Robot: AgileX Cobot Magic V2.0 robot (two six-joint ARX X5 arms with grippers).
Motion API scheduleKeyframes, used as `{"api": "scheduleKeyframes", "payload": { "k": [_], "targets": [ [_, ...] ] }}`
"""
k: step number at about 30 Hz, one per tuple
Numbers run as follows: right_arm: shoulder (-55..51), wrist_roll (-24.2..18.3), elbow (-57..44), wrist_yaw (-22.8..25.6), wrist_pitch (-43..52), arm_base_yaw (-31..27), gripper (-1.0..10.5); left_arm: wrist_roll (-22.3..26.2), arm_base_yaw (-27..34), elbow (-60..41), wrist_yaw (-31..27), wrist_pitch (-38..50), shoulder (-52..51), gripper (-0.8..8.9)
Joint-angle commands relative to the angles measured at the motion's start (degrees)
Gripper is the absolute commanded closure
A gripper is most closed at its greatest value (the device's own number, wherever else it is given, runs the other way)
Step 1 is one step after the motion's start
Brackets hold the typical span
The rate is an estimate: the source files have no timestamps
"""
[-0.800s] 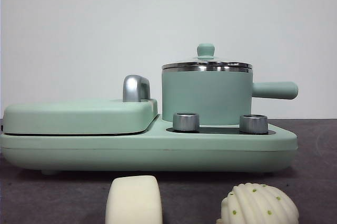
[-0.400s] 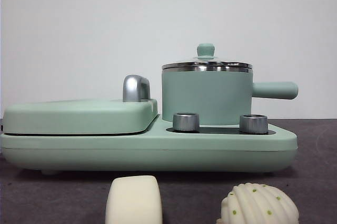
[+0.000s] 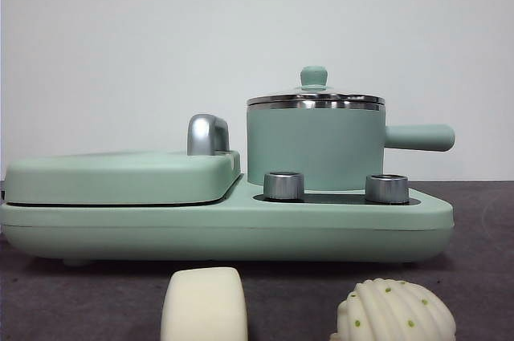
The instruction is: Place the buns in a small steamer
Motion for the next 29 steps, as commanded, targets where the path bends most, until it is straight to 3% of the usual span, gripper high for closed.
{"api": "scheduleKeyframes", "payload": {
  "k": [1,4,17,29],
  "targets": [
    [0.2,-0.52,0.98,-0.04,0.31,0.13,5.3,0.79,-0.11,1.18,0.59,0.68,0.31,3.64],
    [0.2,-0.55,0.98,0.0,0.31,0.13,4.6,0.79,-0.11,1.18,0.59,0.72,0.31,3.16],
    [0.17,-0.13,0.98,-0.26,-0.66,0.13,4.6,-2.67,-0.15,1.31,0.61,0.68,1.42,3.16],
    [0.2,0.0,0.98,-0.57,-0.72,0.13,4.6,-3.89,-5.81,10.27,0.57,-0.98,15.65,3.16]
  ]
}}
